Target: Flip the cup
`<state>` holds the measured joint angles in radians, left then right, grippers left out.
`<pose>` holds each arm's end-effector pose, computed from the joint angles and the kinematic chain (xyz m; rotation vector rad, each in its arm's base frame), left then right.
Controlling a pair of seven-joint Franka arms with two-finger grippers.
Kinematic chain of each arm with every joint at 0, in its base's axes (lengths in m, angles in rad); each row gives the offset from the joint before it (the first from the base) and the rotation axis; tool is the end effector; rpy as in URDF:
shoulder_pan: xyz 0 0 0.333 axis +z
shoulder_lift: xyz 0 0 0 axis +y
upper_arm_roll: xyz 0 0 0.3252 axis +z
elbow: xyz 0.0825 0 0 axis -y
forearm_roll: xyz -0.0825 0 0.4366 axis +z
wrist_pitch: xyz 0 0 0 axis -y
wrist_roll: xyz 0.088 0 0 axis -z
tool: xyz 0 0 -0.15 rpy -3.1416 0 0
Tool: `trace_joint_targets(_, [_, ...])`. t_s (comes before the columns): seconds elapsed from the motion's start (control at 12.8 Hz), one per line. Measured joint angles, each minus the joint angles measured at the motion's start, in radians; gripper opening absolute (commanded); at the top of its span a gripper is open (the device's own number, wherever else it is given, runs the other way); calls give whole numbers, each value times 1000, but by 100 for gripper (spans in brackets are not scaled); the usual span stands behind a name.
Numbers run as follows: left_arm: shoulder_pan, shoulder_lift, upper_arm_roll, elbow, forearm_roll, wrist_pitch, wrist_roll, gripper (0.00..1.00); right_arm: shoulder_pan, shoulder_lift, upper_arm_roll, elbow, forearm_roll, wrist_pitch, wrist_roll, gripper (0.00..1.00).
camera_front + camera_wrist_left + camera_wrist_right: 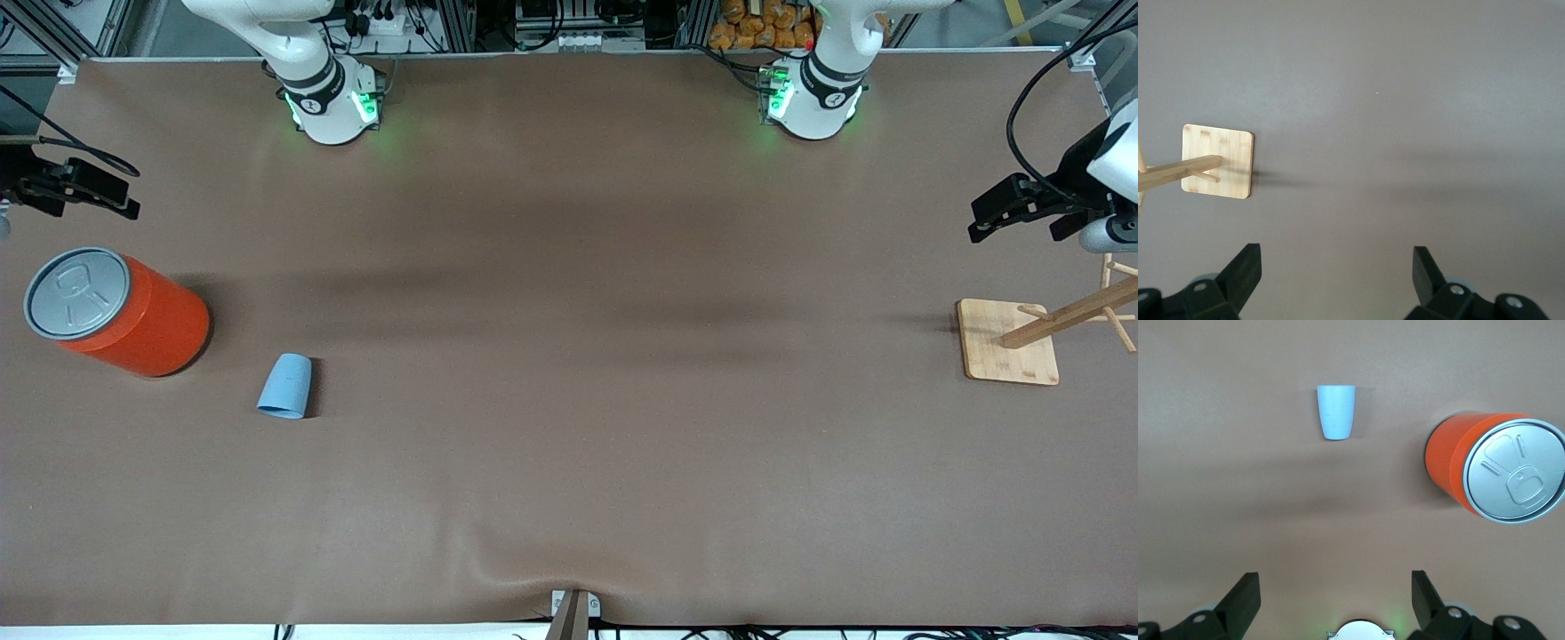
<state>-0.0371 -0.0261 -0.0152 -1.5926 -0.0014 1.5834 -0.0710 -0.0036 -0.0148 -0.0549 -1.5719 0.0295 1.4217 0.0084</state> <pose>0.5999 -0.0317 0.5961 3.1393 0.0294 0.0264 0.5793 -0.0294 0.5874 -3.0994 0.0999 0.2090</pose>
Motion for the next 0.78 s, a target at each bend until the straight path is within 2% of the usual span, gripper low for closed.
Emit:
trace_joint_targets(0.23, [0, 0, 1, 2, -1, -2, 0, 100, 8, 95, 4, -16, 0, 31, 0, 100])
trace_joint_targets(0.78, [1, 1, 1, 5, -1, -6, 0, 100, 71, 428, 6, -26, 3, 382, 0, 100])
